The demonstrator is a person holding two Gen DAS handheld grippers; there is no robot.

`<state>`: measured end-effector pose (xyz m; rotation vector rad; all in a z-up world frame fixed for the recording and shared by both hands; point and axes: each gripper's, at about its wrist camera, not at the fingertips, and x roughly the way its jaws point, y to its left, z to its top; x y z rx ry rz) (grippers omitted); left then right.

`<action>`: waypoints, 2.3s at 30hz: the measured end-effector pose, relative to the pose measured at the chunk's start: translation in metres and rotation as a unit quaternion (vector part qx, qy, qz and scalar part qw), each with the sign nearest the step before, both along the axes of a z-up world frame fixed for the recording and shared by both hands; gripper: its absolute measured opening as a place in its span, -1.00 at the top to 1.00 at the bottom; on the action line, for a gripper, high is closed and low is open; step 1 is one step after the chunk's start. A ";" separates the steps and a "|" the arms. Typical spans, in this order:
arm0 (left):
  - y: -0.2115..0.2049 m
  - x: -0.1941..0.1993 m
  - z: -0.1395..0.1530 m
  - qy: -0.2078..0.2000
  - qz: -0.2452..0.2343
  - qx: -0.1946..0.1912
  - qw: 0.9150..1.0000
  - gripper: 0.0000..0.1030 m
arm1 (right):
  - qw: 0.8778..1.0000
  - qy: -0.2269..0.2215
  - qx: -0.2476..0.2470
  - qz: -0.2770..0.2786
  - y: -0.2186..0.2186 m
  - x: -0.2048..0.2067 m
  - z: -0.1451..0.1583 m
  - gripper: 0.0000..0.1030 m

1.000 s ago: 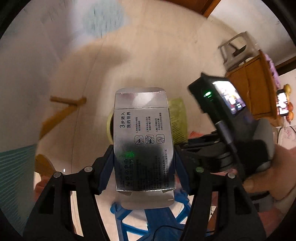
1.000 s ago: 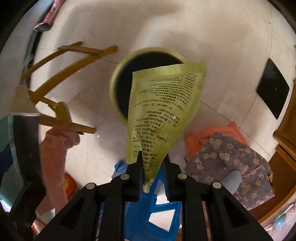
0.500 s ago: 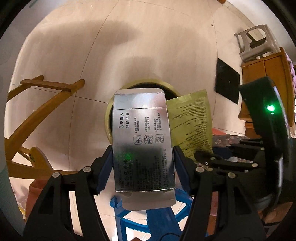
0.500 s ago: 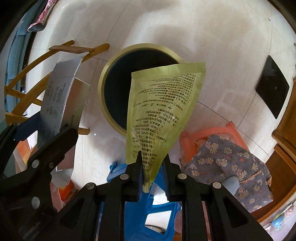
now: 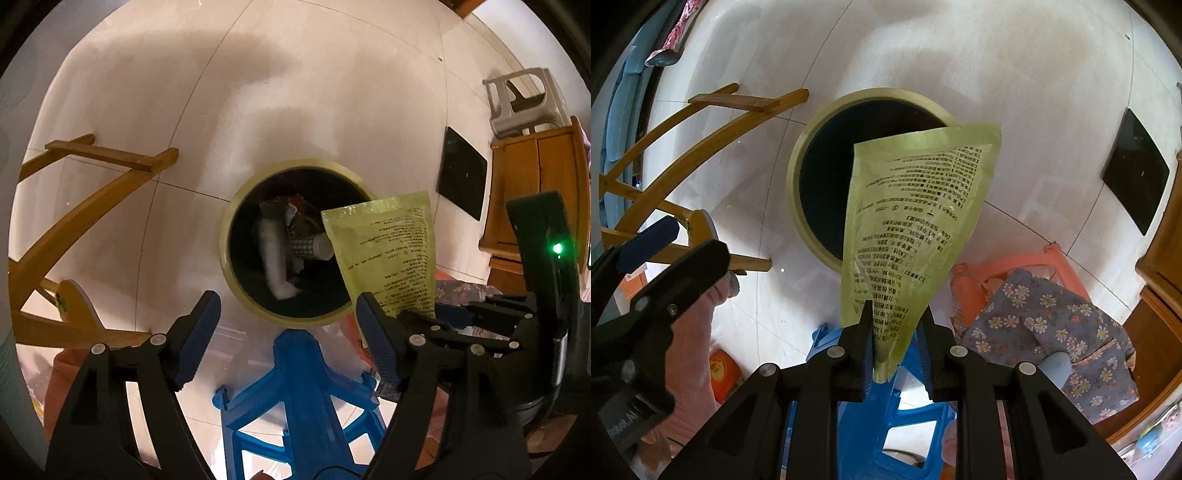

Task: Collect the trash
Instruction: 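Carry the white box and yellow bag over the bin and open both tools, then move both tools back over the table toward the wrapper and milk pouch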

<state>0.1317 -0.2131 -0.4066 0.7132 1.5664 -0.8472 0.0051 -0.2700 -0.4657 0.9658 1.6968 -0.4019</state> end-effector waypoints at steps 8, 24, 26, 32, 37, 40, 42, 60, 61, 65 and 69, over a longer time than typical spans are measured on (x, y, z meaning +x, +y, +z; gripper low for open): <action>0.016 0.007 0.008 -0.011 0.016 0.000 1.000 -0.42 | 1.000 -0.029 -0.011 0.001 0.001 0.012 0.012 0.12; 0.050 -0.006 0.067 -0.011 0.032 -0.023 0.999 -0.42 | 0.998 -0.042 -0.034 0.028 0.020 0.017 0.060 -0.03; 0.057 -0.010 0.080 -0.012 0.032 -0.030 0.999 -0.42 | 0.998 -0.045 -0.040 0.030 0.025 0.017 0.075 -0.03; 0.078 -0.018 0.132 -0.014 0.040 -0.068 0.997 -0.42 | 0.993 -0.068 -0.082 0.054 0.042 0.016 0.135 -0.03; 0.099 -0.025 0.193 -0.039 0.034 -0.109 0.993 -0.42 | 0.986 -0.105 -0.109 0.064 0.059 0.013 0.193 -0.03; 0.117 -0.023 0.226 -0.051 0.037 -0.132 0.989 -0.42 | 0.981 -0.125 -0.127 0.082 0.073 0.017 0.224 -0.03; 0.132 -0.020 0.249 -0.063 0.041 -0.146 0.986 -0.42 | 0.976 -0.142 -0.136 0.091 0.083 0.019 0.247 -0.03; 0.256 0.070 0.396 -0.142 0.136 -0.218 0.956 -0.45 | 0.913 -0.299 -0.190 0.203 0.171 0.145 0.424 -0.03; 0.260 0.079 0.400 -0.146 0.141 -0.220 0.954 -0.45 | 0.908 -0.305 -0.194 0.210 0.173 0.156 0.433 -0.03; 0.281 0.117 0.420 -0.181 0.169 -0.222 0.943 -0.48 | 0.888 -0.332 -0.214 0.236 0.175 0.203 0.465 -0.03; 0.299 0.161 0.434 -0.204 0.204 -0.220 0.932 -0.54 | 0.866 -0.358 -0.238 0.254 0.175 0.256 0.495 -0.03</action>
